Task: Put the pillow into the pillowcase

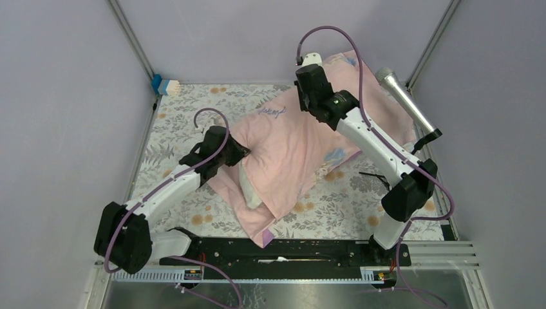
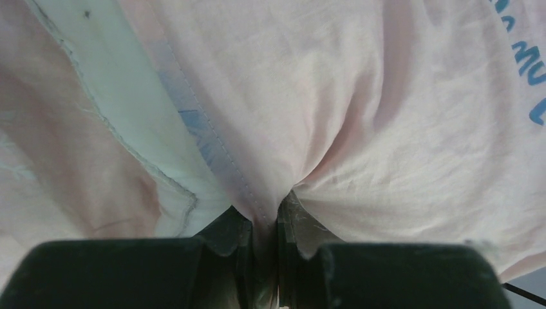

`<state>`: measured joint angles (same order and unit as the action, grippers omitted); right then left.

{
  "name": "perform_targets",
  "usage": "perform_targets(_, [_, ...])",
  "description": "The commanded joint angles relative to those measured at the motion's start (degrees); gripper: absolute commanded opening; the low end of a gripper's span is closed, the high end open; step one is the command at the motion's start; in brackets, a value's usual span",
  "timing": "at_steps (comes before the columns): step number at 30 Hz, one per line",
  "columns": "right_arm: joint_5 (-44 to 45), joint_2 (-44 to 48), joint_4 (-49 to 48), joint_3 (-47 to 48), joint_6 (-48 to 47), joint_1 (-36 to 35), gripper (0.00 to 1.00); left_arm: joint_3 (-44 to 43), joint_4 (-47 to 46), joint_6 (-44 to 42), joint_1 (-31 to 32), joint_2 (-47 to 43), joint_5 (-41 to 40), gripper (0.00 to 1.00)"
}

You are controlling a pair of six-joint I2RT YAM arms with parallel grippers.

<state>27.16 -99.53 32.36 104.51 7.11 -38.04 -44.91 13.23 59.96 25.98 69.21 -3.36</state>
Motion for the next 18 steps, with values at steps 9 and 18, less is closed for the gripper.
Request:
perform_targets(9, [-3.41, 5.61, -9.94, -6.03, -0.45, 2.05, 0.0, -12.47, -14.84, -1.68, 4.72, 15.21, 2.49, 0.0])
perform_targets(18, [-2.64, 10.12, -13.78, -17.4, 1.09, 2.06, 0.3, -11.21, -13.58, -6.33, 2.7, 16.63, 12.78, 0.18])
